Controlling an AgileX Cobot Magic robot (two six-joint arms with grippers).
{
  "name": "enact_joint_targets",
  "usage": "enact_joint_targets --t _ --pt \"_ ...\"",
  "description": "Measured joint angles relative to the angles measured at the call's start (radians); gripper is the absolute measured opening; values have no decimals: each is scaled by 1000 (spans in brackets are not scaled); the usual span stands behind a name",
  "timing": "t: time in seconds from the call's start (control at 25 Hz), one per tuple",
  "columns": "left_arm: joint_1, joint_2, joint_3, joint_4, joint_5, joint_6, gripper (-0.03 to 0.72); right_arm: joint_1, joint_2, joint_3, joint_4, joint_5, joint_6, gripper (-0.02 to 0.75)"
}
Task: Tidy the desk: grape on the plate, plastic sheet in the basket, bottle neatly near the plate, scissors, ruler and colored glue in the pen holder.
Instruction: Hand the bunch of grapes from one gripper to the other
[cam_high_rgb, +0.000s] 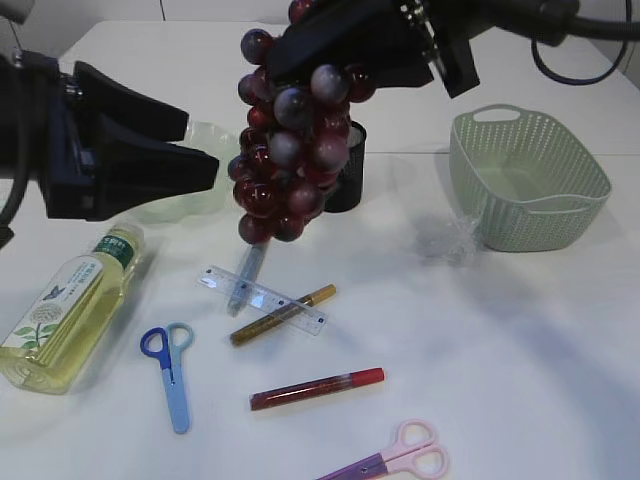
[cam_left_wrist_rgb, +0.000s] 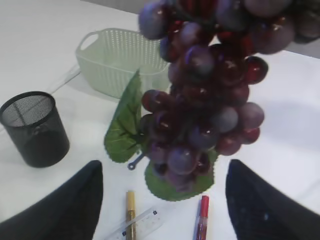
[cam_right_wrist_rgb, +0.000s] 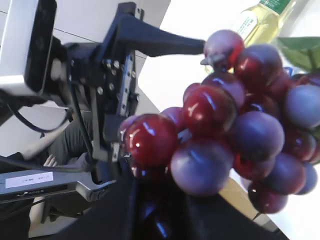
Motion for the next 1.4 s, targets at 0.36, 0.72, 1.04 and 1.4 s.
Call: enact_joint_targets --t 0.36,0.72,1.04,1.4 --pt "-122 3 0 -173 -90 131 561 0 0 0 31 0 10 162" --pt "-129 63 0 -333 -76 188 563 0 0 0 55 0 10 162" --pt "-156 93 -24 -347 -32 206 564 0 0 0 59 0 10 162" --pt "-213 189 -111 -350 -50 214 563 0 0 0 81 0 10 162"
